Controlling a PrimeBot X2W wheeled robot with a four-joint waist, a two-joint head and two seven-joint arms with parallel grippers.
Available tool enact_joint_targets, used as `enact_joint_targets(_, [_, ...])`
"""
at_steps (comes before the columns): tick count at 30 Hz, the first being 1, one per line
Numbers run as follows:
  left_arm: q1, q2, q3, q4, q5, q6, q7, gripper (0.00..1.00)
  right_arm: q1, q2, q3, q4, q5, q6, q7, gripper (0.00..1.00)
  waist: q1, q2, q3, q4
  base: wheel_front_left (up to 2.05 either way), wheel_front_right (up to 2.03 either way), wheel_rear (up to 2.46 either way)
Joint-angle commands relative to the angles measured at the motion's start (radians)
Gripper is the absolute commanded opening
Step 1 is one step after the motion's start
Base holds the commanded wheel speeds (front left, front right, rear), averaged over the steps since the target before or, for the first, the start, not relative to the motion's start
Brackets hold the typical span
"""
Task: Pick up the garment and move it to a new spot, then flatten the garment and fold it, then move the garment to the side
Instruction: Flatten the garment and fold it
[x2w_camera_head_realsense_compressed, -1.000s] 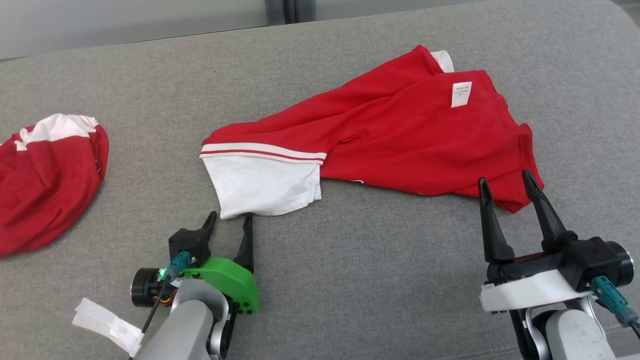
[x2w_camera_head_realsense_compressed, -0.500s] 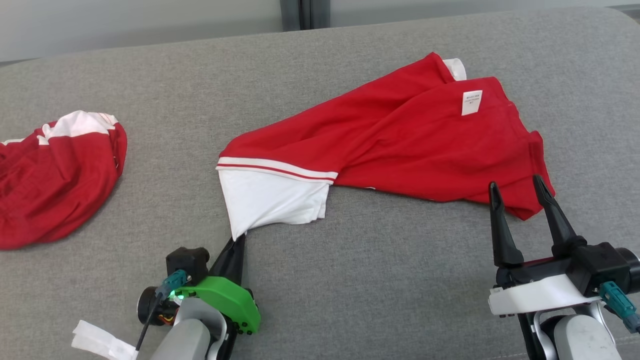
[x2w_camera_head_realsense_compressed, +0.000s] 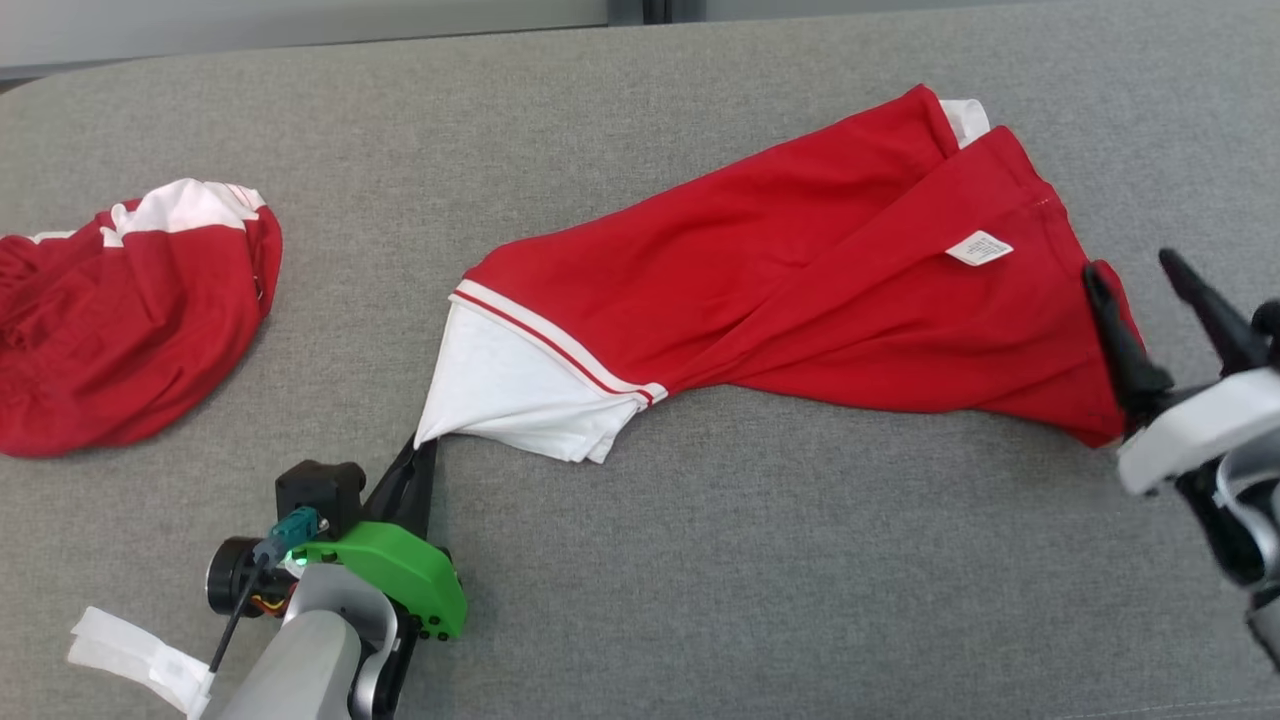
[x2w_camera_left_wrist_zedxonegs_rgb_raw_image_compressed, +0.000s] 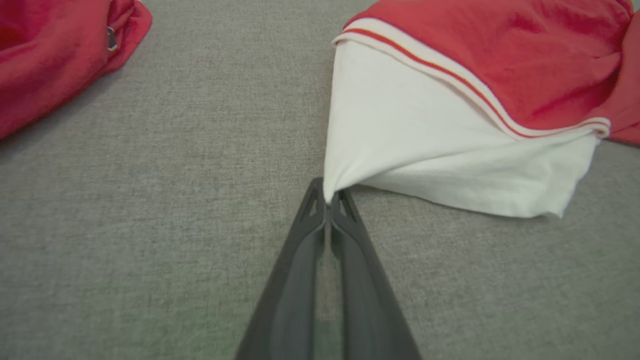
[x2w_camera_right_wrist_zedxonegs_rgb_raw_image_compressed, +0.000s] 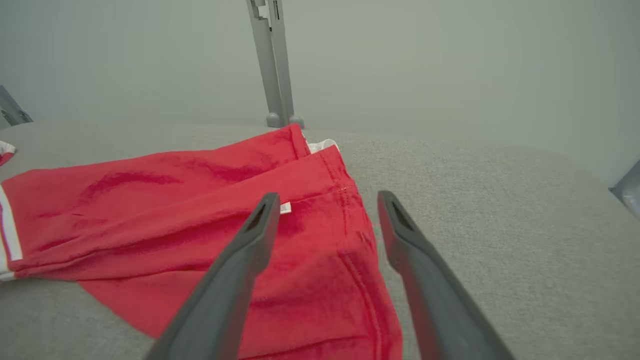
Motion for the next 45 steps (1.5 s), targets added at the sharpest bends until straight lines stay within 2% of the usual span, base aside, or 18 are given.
enact_joint_targets(1, [-0.011, 0.01, 0.002, -0.013, 0.002, 0.006, 0.004, 0.0, -0.047, -0.055, 0.039, 0.001, 0.044, 0.0, 0.049, 1.0, 0.0, 0.0, 0.026, 0.007, 0.0, 0.0, 0.0])
enact_joint_targets(4, [-0.025, 0.015, -0.001, -0.034, 0.005, 0.012, 0.013, 0.0, -0.157, -0.174, 0.114, 0.027, 0.116, 0.0, 0.157, 1.0, 0.0, 0.0, 0.049, 0.021, 0.0, 0.0, 0.0])
enact_joint_targets(8, [-0.042, 0.013, -0.007, -0.046, 0.01, 0.017, 0.019, 0.0, -0.26, -0.25, 0.199, 0.089, 0.184, 0.0, 0.263, 1.0, 0.0, 0.0, 0.076, 0.048, 0.0, 0.0, 0.0])
enact_joint_targets(12, [-0.06, 0.012, -0.01, -0.042, 0.009, 0.016, 0.02, 0.0, -0.331, -0.279, 0.266, 0.152, 0.242, 0.0, 0.305, 1.0, 0.0, 0.0, 0.097, 0.071, 0.0, 0.0, 0.0])
enact_joint_targets(23, [-0.088, 0.024, -0.016, -0.024, 0.01, 0.018, 0.018, 0.0, -0.468, -0.284, 0.469, 0.233, 0.373, 0.0, 0.329, 1.0, 0.0, 0.0, 0.131, 0.087, 0.0, 0.0, 0.0])
enact_joint_targets(24, [-0.089, 0.024, -0.017, -0.024, 0.009, 0.019, 0.018, 0.0, -0.476, -0.285, 0.489, 0.234, 0.383, 0.0, 0.323, 0.92, 0.0, 0.0, 0.132, 0.087, 0.0, 0.0, 0.0])
enact_joint_targets(25, [-0.09, 0.024, -0.018, -0.023, 0.008, 0.02, 0.018, 0.0, -0.485, -0.288, 0.505, 0.238, 0.389, 0.0, 0.317, 0.53, 0.0, 0.0, 0.131, 0.087, 0.0, 0.0, 0.0])
enact_joint_targets(26, [-0.091, 0.023, -0.019, -0.021, 0.007, 0.02, 0.018, 0.0, -0.496, -0.295, 0.524, 0.239, 0.392, 0.0, 0.307, 0.36, 0.0, 0.0, 0.13, 0.087, 0.0, 0.0, 0.0])
enact_joint_targets(27, [-0.091, 0.023, -0.019, -0.02, 0.006, 0.02, 0.017, 0.0, -0.502, -0.298, 0.541, 0.239, 0.399, 0.0, 0.299, 0.1, 0.0, 0.0, 0.129, 0.087, 0.0, 0.0, 0.0])
enact_joint_targets(28, [-0.092, 0.024, -0.02, -0.019, 0.005, 0.021, 0.017, 0.0, -0.512, -0.301, 0.562, 0.24, 0.401, 0.0, 0.287, 0.0, 0.0, 0.0, 0.127, 0.086, 0.0, 0.0, 0.0])
enact_joint_targets(31, [-0.085, 0.029, -0.013, -0.028, -0.001, 0.026, -0.001, 0.0, -0.543, -0.32, 0.625, 0.244, 0.391, 0.0, 0.23, 0.0, 0.0, 0.0, 0.108, 0.076, 0.0, 0.0, 0.0])
enact_joint_targets(37, [-0.066, 0.022, 0.032, -0.115, -0.078, -0.003, 0.006, 0.0, -0.554, -0.367, 0.653, 0.202, 0.442, 0.0, 0.151, 0.0, 0.0, 0.0, 0.047, 0.047, 0.0, 0.0, 0.0])
enact_joint_targets(39, [-0.071, 0.027, 0.049, -0.175, -0.119, -0.016, 0.038, 0.0, -0.558, -0.392, 0.64, 0.173, 0.472, 0.0, 0.131, 0.0, 0.0, 0.0, 0.026, 0.033, 0.0, 0.0, 0.0])
enact_joint_targets(42, [-0.113, 0.043, 0.082, -0.286, -0.206, -0.042, 0.148, 0.0, -0.583, -0.433, 0.602, 0.129, 0.522, 0.0, 0.114, 0.0, 0.0, 0.0, 0.012, 0.013, 0.0, 0.0, 0.0])
enact_joint_targets(45, [-0.199, 0.069, 0.116, -0.377, -0.276, -0.039, 0.269, 0.0, -0.623, -0.458, 0.567, 0.095, 0.564, 0.0, 0.129, 0.0, 0.0, 0.0, 0.027, -0.006, 0.0, 0.0, 0.0])
